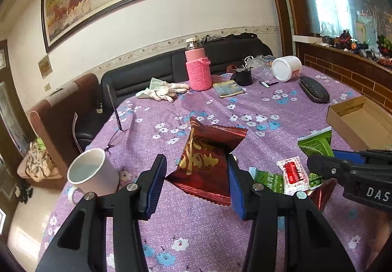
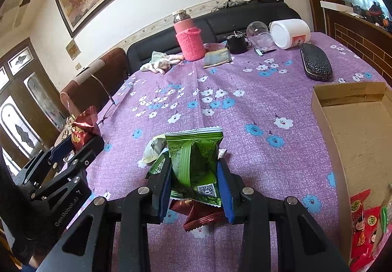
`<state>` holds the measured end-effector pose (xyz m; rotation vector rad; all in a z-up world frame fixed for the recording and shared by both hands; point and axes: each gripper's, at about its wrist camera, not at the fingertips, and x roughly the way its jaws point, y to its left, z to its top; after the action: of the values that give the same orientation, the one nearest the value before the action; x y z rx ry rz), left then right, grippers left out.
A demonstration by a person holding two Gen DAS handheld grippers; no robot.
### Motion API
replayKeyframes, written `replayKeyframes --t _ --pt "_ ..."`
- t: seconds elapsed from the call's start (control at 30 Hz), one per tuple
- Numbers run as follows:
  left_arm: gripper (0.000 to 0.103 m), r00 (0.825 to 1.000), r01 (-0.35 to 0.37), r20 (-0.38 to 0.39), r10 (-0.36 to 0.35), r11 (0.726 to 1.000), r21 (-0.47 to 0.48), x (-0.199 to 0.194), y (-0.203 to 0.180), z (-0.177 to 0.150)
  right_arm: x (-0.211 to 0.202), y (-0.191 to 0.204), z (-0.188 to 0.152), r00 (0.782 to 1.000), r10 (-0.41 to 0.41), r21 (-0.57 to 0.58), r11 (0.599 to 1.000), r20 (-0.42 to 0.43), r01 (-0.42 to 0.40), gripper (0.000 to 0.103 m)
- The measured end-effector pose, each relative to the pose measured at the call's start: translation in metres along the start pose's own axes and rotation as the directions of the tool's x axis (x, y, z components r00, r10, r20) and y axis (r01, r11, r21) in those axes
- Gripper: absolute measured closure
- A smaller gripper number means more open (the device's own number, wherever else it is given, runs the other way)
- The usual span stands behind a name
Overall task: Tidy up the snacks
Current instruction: 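Carry both held snacks over to the cardboard box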
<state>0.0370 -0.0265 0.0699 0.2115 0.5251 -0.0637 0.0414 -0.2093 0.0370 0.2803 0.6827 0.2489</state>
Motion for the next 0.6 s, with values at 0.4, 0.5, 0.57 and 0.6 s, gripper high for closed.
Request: replayKeyframes --t 0.4,0.5,0.57,0.6 --pt "0.056 0.986 0.156 -0.047 -0.161 0.983 -0.101 0.004 0.01 0.003 -0.032 -0.046 0.024 0.989 -0.122 0.179 0.978 0.08 0.106 0.065" --pt "0.056 0.978 0.196 -0.048 -0.201 0.976 -0.098 0.003 0.007 0.005 -0.046 -0.062 0.031 0.979 -0.181 0.234 0.96 0.095 0.154 0.066" --pt "0.056 0.973 0.221 -0.045 -0.225 0.972 -0.083 0.0 0.0 0.005 -0.054 -0.073 0.037 0.969 -0.23 0.254 0.946 0.086 0.202 0.066" --pt "0.056 0.972 0.227 -0.046 -0.231 0.971 -0.078 -0.001 -0.003 0.005 -0.056 -0.078 0.039 0.968 -0.236 0.267 0.941 0.084 0.206 0.066"
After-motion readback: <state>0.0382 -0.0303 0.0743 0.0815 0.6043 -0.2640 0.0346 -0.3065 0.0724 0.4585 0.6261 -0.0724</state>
